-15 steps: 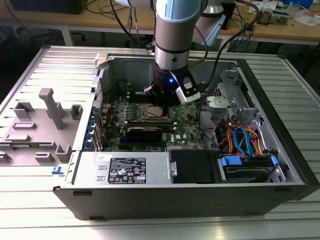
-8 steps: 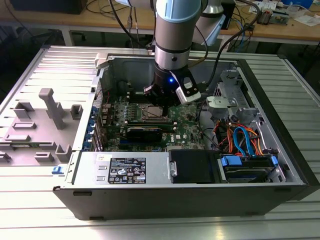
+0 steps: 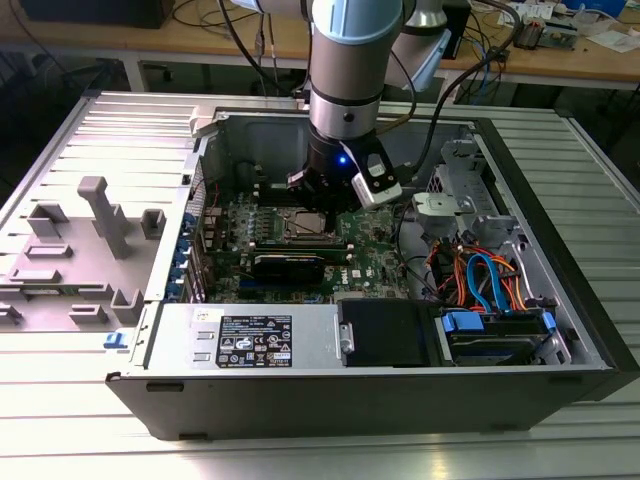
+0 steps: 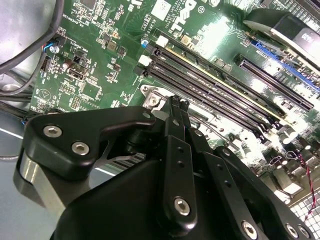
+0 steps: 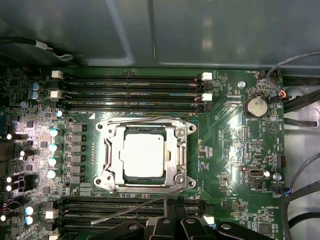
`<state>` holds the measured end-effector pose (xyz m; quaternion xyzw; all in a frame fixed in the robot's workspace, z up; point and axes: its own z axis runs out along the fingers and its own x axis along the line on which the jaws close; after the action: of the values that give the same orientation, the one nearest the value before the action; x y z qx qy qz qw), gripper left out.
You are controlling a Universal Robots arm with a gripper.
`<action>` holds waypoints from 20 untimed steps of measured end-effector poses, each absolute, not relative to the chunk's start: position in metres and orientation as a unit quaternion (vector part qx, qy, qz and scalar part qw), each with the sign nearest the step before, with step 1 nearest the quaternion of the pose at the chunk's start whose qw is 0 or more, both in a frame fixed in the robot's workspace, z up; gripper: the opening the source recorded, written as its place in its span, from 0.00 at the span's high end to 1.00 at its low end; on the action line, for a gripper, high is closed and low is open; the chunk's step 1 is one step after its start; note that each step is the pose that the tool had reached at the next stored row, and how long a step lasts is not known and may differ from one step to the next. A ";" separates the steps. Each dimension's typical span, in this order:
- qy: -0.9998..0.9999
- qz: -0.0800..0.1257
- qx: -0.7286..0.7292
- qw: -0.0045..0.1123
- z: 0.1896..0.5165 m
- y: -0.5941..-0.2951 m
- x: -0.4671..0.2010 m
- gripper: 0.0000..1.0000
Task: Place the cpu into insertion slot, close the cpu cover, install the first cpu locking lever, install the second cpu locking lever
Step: 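Install the second cpu locking lever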
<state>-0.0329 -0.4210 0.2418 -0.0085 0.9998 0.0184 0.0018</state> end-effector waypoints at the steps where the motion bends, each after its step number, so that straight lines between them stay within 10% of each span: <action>1: 1.000 0.018 -0.009 0.002 0.242 -0.421 -0.033 0.89; 20: 1.000 0.019 -0.010 0.002 0.242 -0.423 -0.043 0.89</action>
<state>-0.0431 -0.4233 0.2419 -0.0098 0.9998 0.0191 0.0018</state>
